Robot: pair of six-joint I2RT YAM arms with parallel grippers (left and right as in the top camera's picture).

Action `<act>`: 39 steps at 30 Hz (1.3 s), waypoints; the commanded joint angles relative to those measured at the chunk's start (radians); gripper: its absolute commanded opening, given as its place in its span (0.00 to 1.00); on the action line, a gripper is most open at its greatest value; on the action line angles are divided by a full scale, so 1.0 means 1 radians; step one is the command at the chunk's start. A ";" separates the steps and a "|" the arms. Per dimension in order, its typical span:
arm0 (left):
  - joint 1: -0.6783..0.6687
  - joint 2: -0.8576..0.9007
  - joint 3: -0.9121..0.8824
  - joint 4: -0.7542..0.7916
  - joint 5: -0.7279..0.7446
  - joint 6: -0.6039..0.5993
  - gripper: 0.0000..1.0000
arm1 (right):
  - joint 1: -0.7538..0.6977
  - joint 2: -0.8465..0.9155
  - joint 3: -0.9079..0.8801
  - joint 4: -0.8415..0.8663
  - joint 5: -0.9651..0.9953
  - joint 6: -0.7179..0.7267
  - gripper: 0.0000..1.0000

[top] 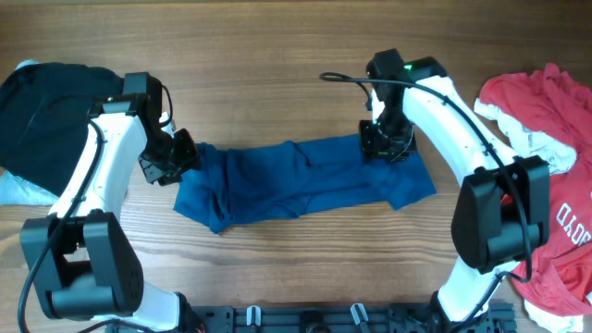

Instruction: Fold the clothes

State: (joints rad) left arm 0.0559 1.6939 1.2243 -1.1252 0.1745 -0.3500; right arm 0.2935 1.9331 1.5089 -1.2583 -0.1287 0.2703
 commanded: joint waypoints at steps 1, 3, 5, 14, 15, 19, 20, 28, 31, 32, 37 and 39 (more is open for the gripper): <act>-0.002 -0.009 0.012 -0.002 0.015 0.005 0.42 | 0.016 0.011 -0.002 0.056 -0.187 -0.142 0.44; -0.002 -0.009 0.012 -0.003 0.015 0.005 0.42 | 0.013 0.011 -0.002 0.095 -0.197 -0.117 0.43; -0.002 -0.009 0.012 -0.006 0.015 0.005 0.42 | 0.006 0.011 -0.002 0.116 -0.157 -0.057 0.44; -0.002 -0.009 0.012 -0.009 0.015 0.005 0.42 | 0.018 0.012 -0.062 0.081 0.018 0.047 0.58; -0.002 -0.009 0.012 -0.009 0.015 0.005 0.42 | 0.018 0.012 -0.080 0.090 0.018 0.045 0.59; -0.002 -0.009 0.012 -0.010 0.015 0.005 0.42 | 0.018 0.012 -0.143 0.161 0.008 0.000 0.61; -0.002 -0.009 0.012 -0.012 0.015 0.005 0.42 | 0.018 0.012 -0.151 0.173 -0.014 -0.024 0.60; -0.002 -0.009 0.012 -0.016 0.015 0.005 0.42 | 0.016 0.010 -0.152 0.280 -0.157 -0.064 0.04; -0.002 -0.009 0.012 -0.016 0.015 0.005 0.41 | 0.017 0.008 -0.119 0.328 -0.160 -0.057 0.04; -0.002 -0.009 0.012 -0.016 0.015 0.005 0.42 | 0.017 0.008 -0.111 0.332 -0.166 -0.057 0.04; -0.002 -0.009 0.012 -0.011 0.015 0.005 0.42 | 0.017 0.008 -0.051 0.307 -0.166 -0.068 0.04; -0.002 -0.009 0.012 -0.011 0.015 0.005 0.41 | 0.017 0.008 -0.032 0.315 -0.198 -0.108 0.04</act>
State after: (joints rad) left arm 0.0559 1.6939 1.2243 -1.1397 0.1814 -0.3500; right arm 0.3050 1.9339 1.4246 -0.9535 -0.2737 0.2028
